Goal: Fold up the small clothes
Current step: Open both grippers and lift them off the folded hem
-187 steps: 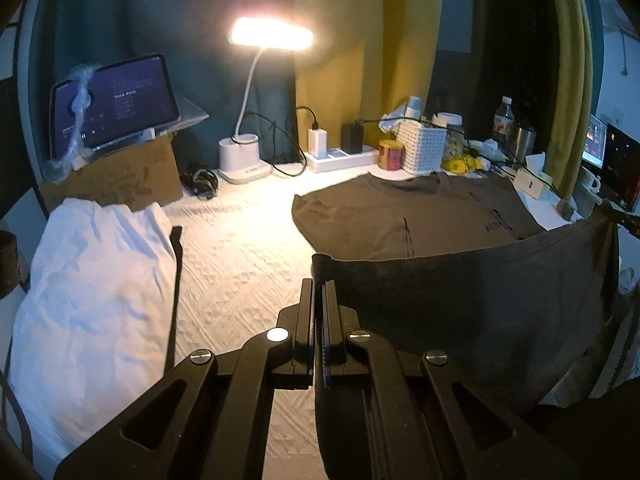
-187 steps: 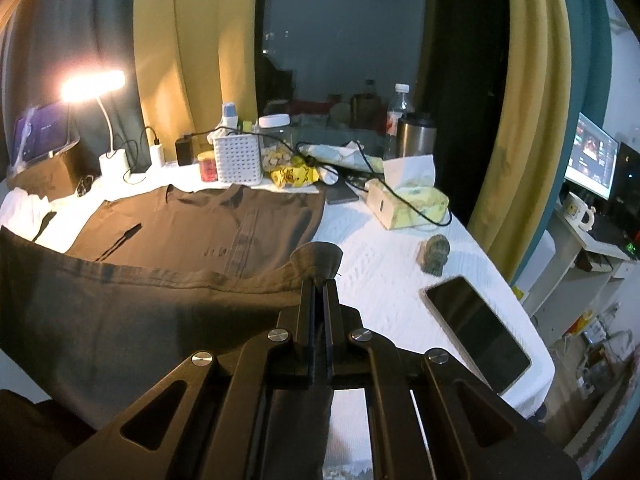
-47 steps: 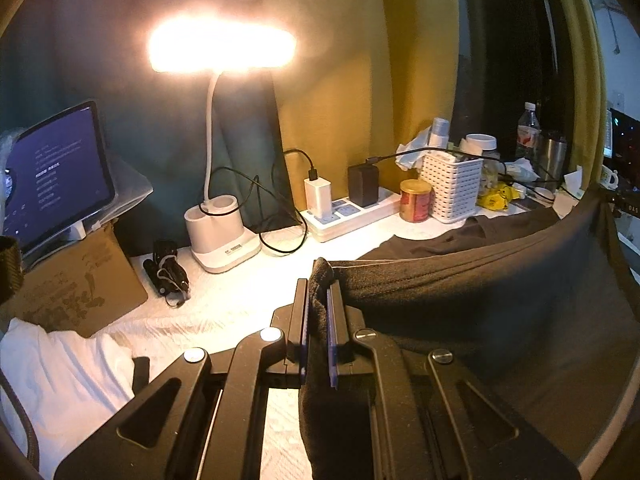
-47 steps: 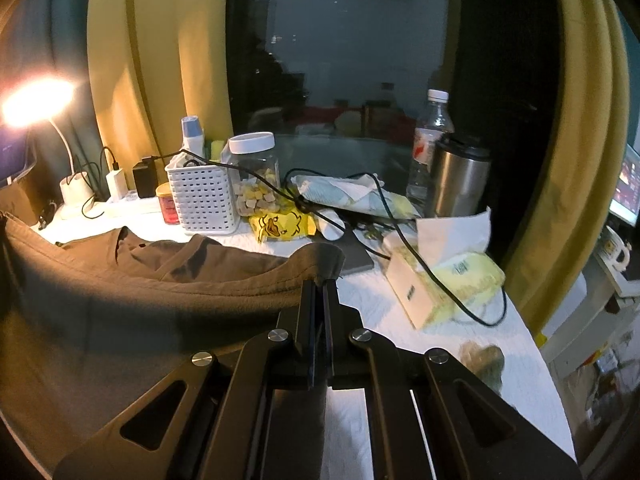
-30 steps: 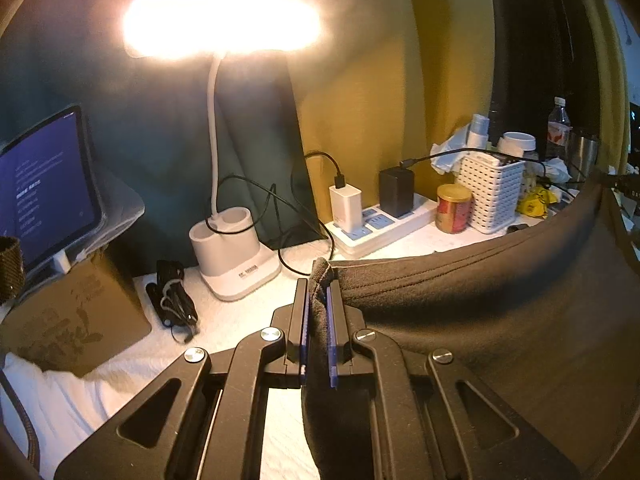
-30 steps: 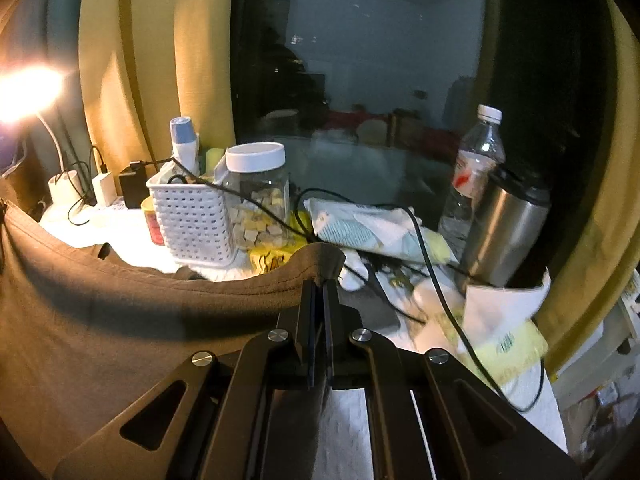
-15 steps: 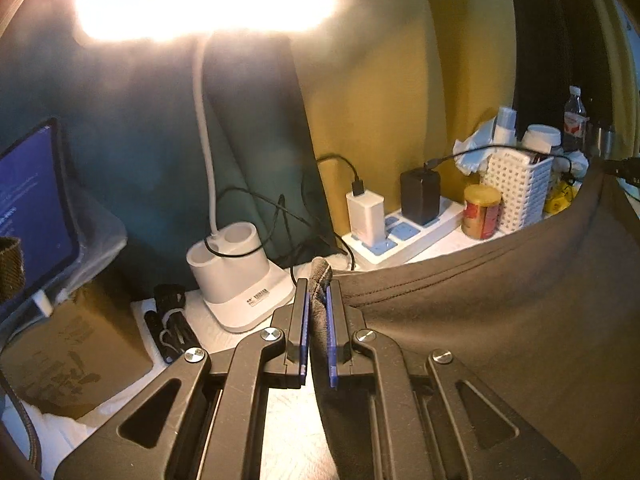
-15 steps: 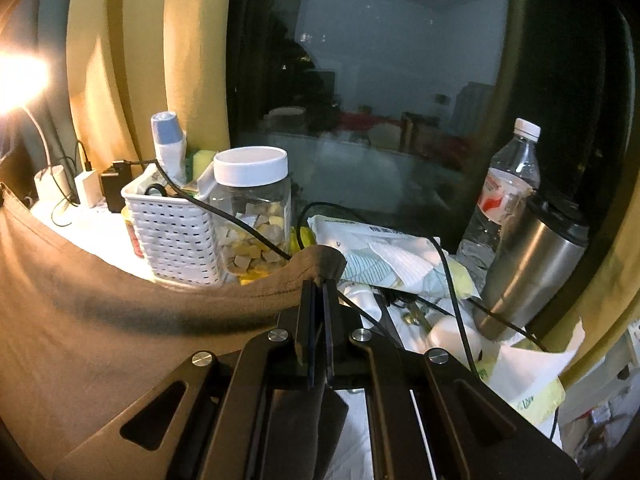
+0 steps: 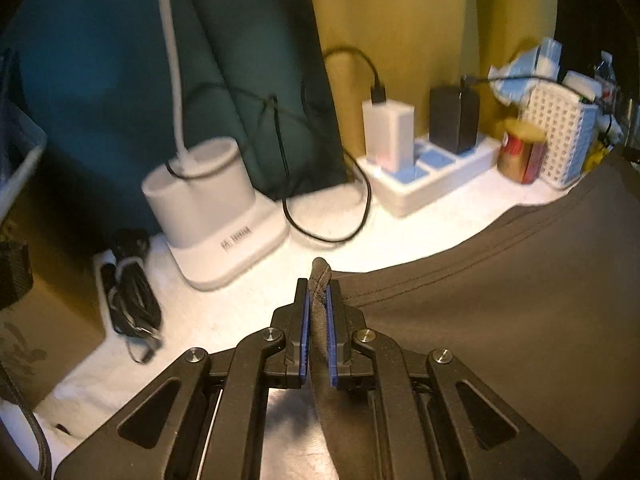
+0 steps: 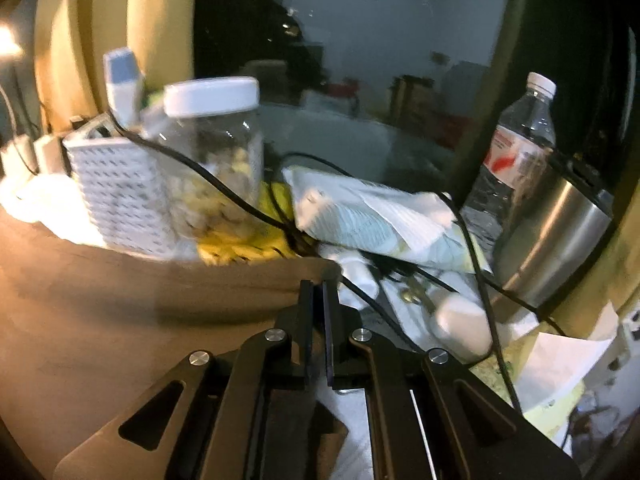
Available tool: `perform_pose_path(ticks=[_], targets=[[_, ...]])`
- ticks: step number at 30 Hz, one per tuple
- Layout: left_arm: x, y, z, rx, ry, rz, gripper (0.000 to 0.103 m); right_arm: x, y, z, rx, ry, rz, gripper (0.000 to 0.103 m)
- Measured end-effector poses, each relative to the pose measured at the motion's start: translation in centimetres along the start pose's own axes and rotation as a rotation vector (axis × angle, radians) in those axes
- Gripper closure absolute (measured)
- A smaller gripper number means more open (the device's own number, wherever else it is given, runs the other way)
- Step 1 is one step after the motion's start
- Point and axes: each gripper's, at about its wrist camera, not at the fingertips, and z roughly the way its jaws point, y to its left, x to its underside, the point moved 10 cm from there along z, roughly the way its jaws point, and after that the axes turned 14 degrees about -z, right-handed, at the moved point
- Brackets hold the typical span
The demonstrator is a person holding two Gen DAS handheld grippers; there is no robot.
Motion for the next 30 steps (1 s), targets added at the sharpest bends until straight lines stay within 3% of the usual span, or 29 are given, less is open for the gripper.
perform_pose_path(ticks=[6,8,9,10,12,20,30], targets=[[0.2,0.7,0.1,0.001,0.048,-0.043,0.095,0.4,-0.2,-0.4,0.008,0.012,-0.004,0.096],[0.3,0.9,-0.3,-0.012,0.052,-0.048,0.091,0.5,-0.2,-1.0,0.004,0.01,-0.004,0.069],[0.3,1.0,-0.7,-0.022,0.048,-0.051,0.082,0.5,-0.1,-1.3,0.003,0.008,-0.005,0.062],[0.2,1.1,-0.9,-0.023,0.042,-0.056,0.067,0.6,-0.1,-1.8,0.005,0.005,-0.006,0.058],[0.0,1.3,-1.9,-0.012,0.025,-0.082,0.047,0.9,0.1,-2.8,0.006,0.005,-0.01,0.058],[0.9,1.4,-6.2,0.02,-0.006,-0.109,0.046,3.5,0.0,-7.5,0.009,0.01,0.029,0.058],[4.7,0.5,-11.9,0.095,-0.035,-0.179,0.045,7.9,0.6,-13.8,0.014,0.013,0.095,0.058]])
